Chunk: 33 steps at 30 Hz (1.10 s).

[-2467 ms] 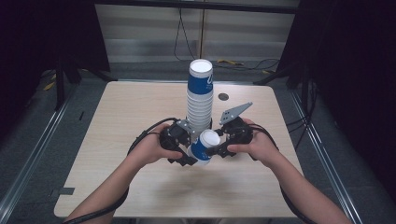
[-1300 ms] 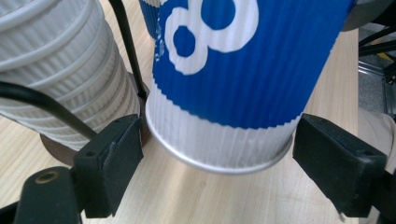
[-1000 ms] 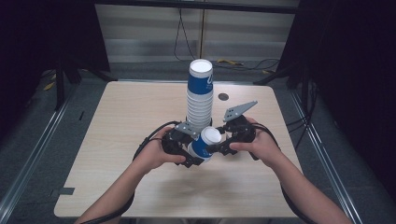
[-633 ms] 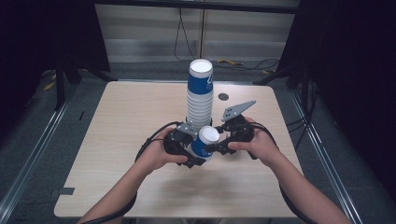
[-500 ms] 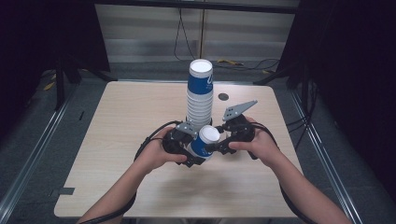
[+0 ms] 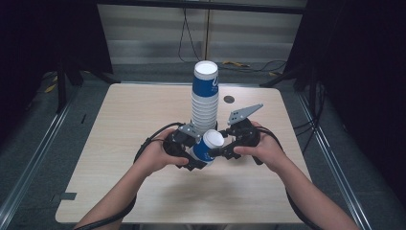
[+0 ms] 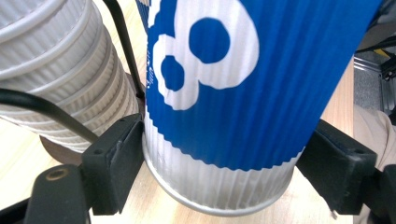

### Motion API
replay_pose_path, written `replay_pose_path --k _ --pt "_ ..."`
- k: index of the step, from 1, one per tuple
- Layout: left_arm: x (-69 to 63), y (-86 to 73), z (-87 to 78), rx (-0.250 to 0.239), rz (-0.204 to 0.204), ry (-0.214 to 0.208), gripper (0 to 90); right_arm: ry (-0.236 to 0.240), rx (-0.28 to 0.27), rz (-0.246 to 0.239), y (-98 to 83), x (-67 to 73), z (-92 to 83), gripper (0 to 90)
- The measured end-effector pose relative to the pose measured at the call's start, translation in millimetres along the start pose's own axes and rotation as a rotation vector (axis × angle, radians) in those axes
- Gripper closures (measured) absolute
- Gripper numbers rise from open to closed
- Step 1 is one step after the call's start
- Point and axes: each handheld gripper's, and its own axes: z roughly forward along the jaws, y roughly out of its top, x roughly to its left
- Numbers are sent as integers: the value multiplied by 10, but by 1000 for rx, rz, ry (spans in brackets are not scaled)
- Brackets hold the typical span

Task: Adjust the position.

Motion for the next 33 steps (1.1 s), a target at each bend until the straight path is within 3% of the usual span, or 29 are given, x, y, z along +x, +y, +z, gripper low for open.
replay_pose_path --k 23,33 --pt "26 46 -111 70 -6 12 205 -13 21 -20 -25 7 -32 145" --pt "22 87 -186 170 36 39 204 -16 61 -47 -49 15 -60 146"
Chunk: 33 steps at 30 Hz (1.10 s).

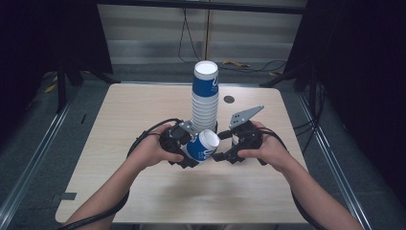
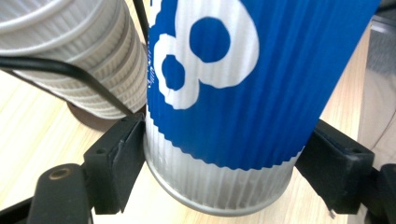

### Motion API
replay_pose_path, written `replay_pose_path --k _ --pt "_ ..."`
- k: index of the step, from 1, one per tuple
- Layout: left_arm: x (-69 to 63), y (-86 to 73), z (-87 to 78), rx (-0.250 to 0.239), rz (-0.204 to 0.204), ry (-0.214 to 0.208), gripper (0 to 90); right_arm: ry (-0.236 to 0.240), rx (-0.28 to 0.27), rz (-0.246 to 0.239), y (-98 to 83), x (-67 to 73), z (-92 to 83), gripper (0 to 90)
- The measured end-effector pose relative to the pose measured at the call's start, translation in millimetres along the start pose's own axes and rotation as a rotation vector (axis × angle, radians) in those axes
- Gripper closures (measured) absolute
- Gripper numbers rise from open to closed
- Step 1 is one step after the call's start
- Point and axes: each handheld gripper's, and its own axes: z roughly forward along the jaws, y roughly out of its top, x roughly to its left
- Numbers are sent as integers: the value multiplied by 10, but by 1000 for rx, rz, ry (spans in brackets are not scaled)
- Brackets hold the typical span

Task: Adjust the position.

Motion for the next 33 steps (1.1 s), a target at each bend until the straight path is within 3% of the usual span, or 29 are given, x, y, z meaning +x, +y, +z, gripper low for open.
replay_pose_path --k 8,17,23,28,33 --pt "-5 32 -20 74 33 16 203 -3 29 -30 -4 17 9 145" --pt "-33 66 -10 135 43 22 202 -2 53 -50 -19 18 32 145" --pt "-45 102 -14 181 79 33 203 -1 66 -67 -24 30 45 146" --pt "-60 112 3 196 71 31 202 6 82 -77 -35 45 65 146" --pt "-67 128 16 216 87 39 202 6 90 -84 -42 41 79 146"
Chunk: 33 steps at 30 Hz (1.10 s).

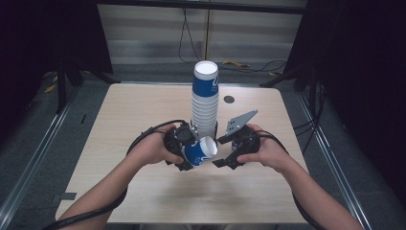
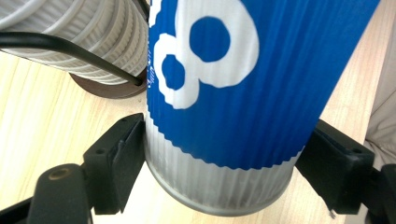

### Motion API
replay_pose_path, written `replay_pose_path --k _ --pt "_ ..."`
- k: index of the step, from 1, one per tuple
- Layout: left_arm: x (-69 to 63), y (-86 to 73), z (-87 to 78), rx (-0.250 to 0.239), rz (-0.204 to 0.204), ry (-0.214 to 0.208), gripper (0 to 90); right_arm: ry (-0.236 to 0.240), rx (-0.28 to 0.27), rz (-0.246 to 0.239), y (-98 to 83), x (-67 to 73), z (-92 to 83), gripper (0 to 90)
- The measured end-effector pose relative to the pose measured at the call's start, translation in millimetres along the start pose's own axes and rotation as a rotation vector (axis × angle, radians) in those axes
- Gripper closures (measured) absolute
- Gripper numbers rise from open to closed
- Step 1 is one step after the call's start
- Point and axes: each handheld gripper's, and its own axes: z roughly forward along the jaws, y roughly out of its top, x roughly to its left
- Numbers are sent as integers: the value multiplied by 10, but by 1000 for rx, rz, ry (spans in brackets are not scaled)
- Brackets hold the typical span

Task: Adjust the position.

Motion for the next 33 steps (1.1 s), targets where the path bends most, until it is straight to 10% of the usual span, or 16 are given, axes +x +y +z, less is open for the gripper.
replay_pose_path --k 33 --pt "-64 142 59 58 54 -6 201 20 6 -23 81 16 62 146"
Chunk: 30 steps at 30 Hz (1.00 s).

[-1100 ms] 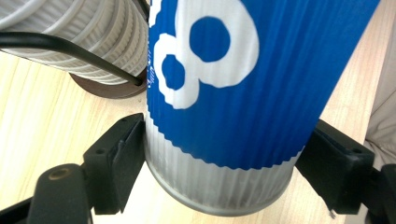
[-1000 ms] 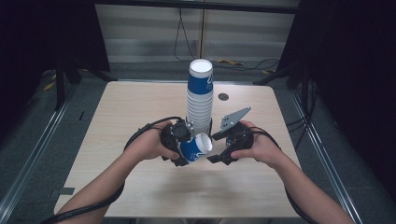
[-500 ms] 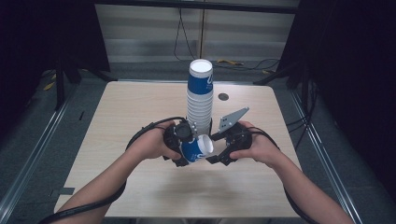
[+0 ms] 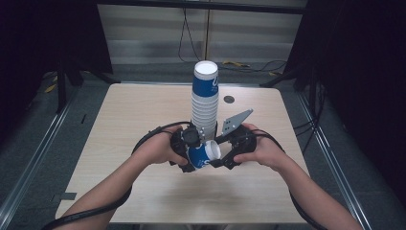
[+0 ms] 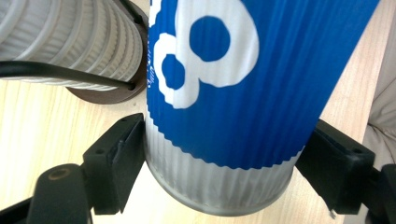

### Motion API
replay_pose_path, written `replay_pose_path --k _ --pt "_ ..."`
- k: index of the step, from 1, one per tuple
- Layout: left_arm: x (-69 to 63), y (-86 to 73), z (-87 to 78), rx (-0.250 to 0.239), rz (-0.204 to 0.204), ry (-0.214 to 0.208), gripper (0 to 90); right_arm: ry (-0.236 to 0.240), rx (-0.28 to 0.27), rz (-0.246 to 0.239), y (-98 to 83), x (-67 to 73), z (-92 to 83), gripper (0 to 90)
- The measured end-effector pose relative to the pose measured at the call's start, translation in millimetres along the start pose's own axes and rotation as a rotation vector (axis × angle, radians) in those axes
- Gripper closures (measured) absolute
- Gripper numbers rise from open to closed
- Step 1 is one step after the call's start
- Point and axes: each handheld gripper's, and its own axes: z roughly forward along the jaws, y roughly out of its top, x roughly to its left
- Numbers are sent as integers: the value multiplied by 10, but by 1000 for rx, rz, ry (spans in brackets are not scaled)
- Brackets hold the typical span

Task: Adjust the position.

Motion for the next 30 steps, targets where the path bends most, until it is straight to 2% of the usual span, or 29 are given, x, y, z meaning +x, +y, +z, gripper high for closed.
replay_pose_path --k 7,16,20,23,24,25,30 --pt "-19 19 38 -13 13 -3 201 8 -11 -3 41 5 16 162" --pt "-7 9 44 -14 22 -5 198 9 -41 -16 42 16 20 273" --pt "-7 -8 51 -38 26 -1 192 7 -36 -9 27 16 16 280" --pt "1 -36 47 -69 16 -15 178 14 -44 -3 9 2 4 281" --pt "18 -48 37 -85 31 -4 173 14 -45 1 1 2 -2 281" --pt "5 -64 38 -102 8 -6 170 7 -54 5 -8 -3 -8 281" --pt "9 -85 12 -121 5 -6 168 11 -59 0 -11 -12 -30 281"
